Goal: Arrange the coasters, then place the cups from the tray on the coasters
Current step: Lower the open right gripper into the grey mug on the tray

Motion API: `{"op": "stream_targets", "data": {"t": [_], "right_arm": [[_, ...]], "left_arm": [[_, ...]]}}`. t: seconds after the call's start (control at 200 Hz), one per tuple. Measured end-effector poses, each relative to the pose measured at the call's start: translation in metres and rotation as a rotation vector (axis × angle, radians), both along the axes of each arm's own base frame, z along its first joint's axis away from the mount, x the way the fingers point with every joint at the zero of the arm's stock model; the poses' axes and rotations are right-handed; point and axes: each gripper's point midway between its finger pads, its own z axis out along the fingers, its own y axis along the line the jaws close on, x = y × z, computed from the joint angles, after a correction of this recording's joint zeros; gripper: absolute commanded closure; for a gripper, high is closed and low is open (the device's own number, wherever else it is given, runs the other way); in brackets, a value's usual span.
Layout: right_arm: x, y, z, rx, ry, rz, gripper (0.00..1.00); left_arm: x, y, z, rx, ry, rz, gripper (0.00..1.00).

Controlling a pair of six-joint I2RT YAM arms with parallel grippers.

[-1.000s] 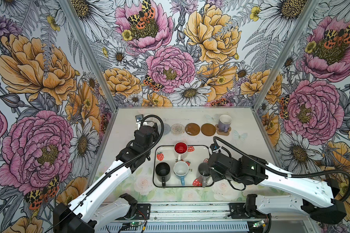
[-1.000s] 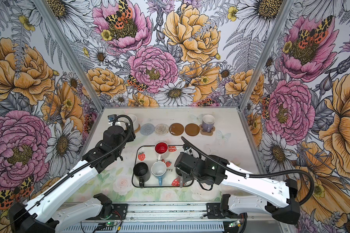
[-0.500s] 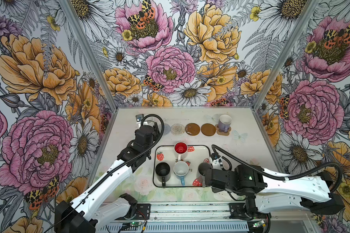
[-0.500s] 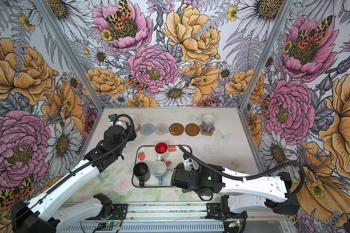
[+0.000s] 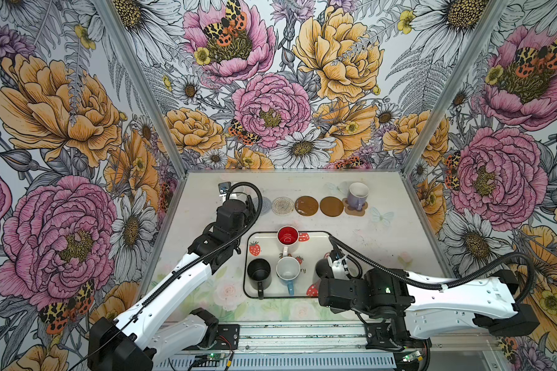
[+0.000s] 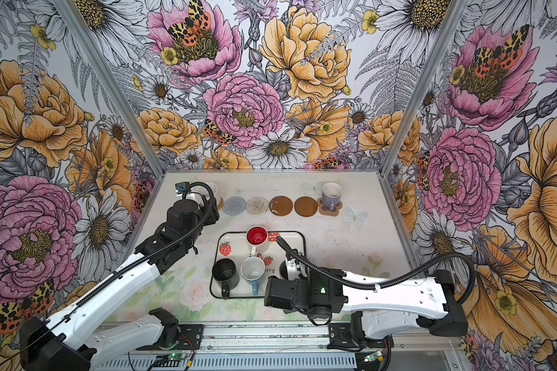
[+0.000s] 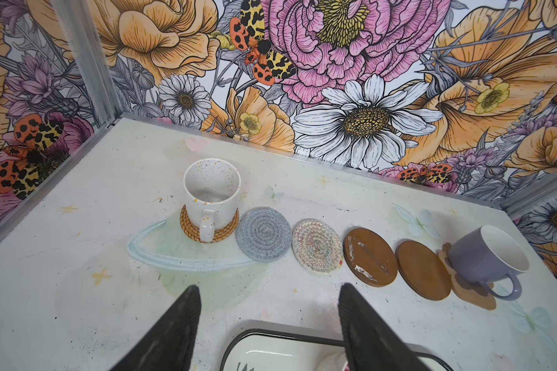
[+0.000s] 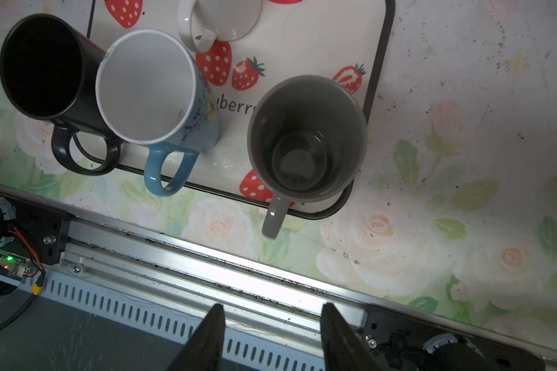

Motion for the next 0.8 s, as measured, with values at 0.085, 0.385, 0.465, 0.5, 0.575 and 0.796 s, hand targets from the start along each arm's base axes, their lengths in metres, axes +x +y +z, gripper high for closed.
{"op": "stream_targets", "data": {"t": [0.085, 0.385, 0.465, 0.5, 0.575, 0.796], "right_arm": [[-0.004, 0.003, -0.002, 0.001, 0.003, 0.011, 0.48], [-0.019, 0.013, -0.007, 0.013, 0.022, 0.03, 0.48], [-0.021, 0.014, -0.009, 0.011, 0.031, 0.024, 0.48], [-0.021, 0.015, -0.011, 0.01, 0.034, 0.018, 0.48], [-0.022, 0.013, -0.016, -0.001, 0.038, 0.006, 0.48], [-0.022, 0.009, -0.027, -0.026, 0.047, -0.029, 0.47]], "left_arm": [[0.001, 0.0, 0.001, -0.005, -0.005, -0.001, 0.31], [0.002, -0.003, 0.003, -0.018, -0.013, -0.017, 0.3], [0.002, -0.003, 0.003, -0.018, -0.012, -0.017, 0.3], [0.002, -0.003, 0.003, -0.018, -0.012, -0.017, 0.31], [0.001, -0.003, 0.003, -0.022, -0.014, -0.016, 0.3], [0.0, -0.002, 0.0, -0.024, -0.013, -0.015, 0.3]]}}
